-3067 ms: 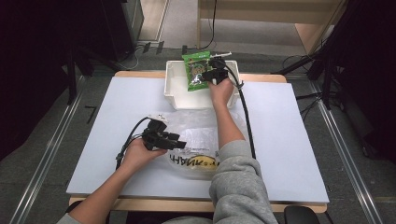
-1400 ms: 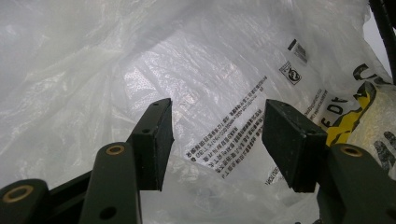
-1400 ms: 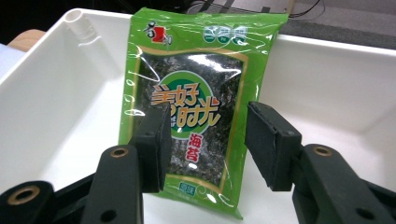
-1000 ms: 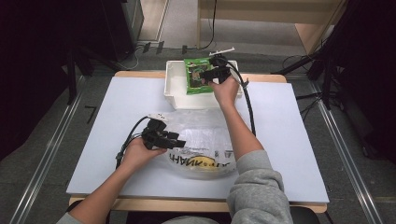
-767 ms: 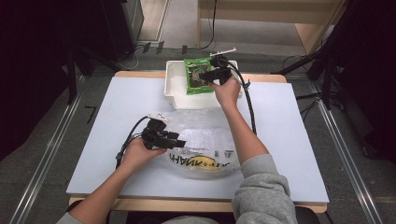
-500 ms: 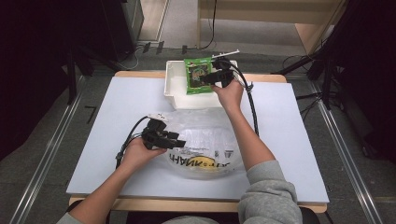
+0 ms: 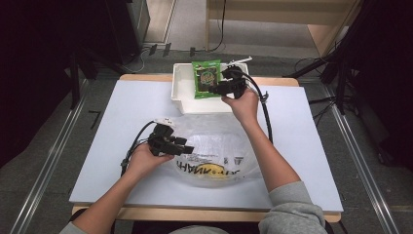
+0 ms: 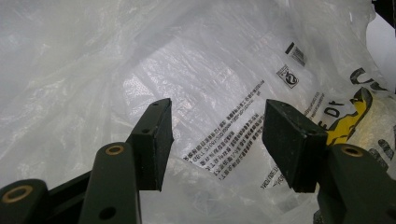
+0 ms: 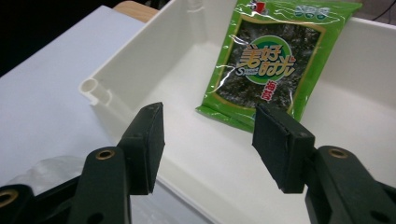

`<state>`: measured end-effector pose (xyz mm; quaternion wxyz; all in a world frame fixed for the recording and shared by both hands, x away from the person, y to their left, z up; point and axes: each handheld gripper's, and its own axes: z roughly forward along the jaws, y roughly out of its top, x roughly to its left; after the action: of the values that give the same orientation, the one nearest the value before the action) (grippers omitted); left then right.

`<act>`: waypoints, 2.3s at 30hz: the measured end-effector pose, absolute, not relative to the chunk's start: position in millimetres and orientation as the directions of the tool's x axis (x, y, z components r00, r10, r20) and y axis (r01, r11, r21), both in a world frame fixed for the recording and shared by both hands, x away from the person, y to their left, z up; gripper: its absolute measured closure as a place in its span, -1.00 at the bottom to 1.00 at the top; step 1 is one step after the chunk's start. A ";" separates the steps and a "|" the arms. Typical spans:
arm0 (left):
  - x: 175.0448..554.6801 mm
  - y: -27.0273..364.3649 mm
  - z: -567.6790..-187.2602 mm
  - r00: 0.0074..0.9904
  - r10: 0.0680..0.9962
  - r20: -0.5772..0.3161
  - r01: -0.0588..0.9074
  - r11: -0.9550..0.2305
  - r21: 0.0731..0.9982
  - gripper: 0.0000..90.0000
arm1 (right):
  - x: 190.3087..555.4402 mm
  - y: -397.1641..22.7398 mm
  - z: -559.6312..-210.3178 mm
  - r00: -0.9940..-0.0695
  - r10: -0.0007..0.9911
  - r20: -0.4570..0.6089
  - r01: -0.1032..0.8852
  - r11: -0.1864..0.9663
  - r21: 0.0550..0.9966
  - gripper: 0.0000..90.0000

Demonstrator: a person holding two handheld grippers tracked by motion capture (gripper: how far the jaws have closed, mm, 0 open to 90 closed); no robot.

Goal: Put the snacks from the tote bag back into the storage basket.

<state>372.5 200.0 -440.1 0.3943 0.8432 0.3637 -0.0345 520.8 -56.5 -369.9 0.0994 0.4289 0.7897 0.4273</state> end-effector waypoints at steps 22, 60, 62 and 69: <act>370.5 203.7 -435.9 0.731 0.592 -0.340 0.638 -0.418 0.647 -0.02 | 460.3 -77.7 -372.1 -0.679 0.714 0.171 0.551 0.341 0.762 0.00; 364.9 214.4 -427.7 0.736 0.590 -0.332 0.626 -0.404 0.667 -0.05 | 359.3 -101.3 -402.2 -0.739 0.651 0.170 0.515 0.385 0.766 -0.05; 364.5 214.0 -427.6 0.737 0.589 -0.331 0.623 -0.404 0.670 -0.05 | 354.9 -102.7 -405.2 -0.738 0.650 0.181 0.521 0.380 0.764 -0.05; 364.0 213.1 -427.3 0.740 0.589 -0.325 0.620 -0.410 0.670 -0.05 | 341.8 -107.1 -415.8 -0.733 0.658 0.175 0.514 0.367 0.775 -0.05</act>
<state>364.0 213.1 -427.3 0.4070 0.8394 0.3598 -0.0190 341.8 -107.1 -415.8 0.0824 0.3562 0.8225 0.4356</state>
